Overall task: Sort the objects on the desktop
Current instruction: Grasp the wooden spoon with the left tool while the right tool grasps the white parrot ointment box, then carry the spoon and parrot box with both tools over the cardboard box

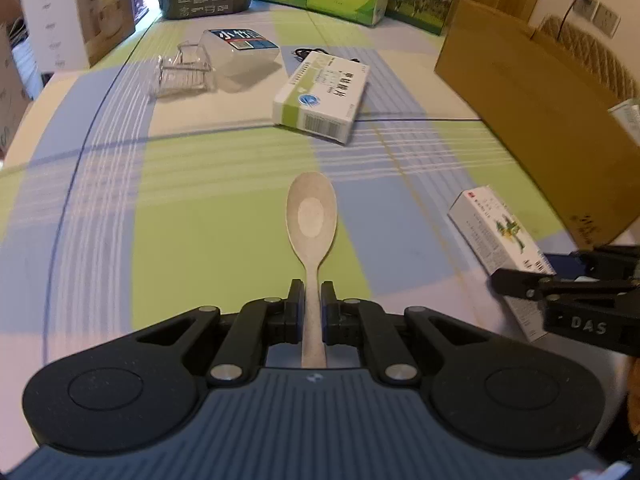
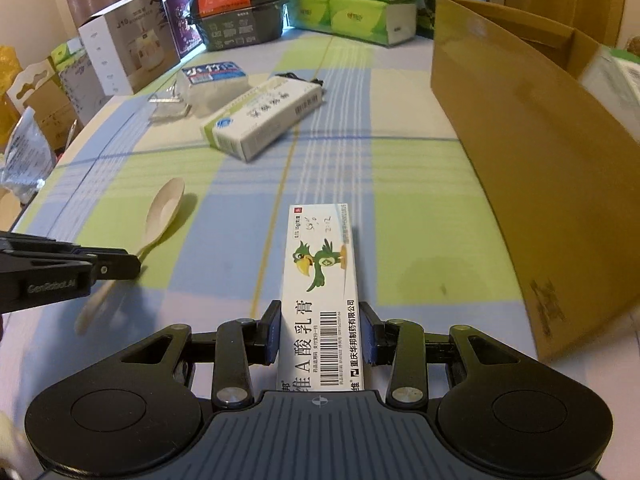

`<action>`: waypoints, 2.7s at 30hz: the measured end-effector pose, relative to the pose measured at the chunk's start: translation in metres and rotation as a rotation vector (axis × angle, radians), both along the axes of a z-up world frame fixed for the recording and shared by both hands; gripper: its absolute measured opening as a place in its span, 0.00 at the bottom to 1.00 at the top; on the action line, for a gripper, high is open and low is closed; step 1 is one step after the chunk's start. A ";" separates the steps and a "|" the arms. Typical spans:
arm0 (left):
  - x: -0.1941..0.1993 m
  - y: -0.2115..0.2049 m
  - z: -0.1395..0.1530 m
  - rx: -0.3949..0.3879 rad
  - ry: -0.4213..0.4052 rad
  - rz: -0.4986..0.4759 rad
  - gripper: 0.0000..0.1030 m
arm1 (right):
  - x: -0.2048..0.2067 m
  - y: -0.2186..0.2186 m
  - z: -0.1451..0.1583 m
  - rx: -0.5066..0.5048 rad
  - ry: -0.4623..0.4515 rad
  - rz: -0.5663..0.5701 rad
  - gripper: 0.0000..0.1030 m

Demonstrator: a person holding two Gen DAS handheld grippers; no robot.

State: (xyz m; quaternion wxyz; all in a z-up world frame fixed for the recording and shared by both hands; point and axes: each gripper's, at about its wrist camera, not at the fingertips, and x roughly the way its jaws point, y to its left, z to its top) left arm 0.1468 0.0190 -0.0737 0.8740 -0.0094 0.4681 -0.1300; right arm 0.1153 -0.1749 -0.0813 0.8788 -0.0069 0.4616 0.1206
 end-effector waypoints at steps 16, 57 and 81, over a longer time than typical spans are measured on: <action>0.014 -0.030 -0.011 0.122 -0.150 -0.014 0.33 | 0.001 -0.004 -0.006 0.024 -0.067 0.015 0.36; 0.013 -0.041 0.006 0.003 -0.167 -0.029 0.26 | 0.015 0.001 -0.003 -0.047 -0.176 -0.017 0.35; -0.077 -0.088 0.072 -0.146 -0.167 0.071 0.26 | -0.071 -0.058 0.095 0.025 -0.272 -0.058 0.35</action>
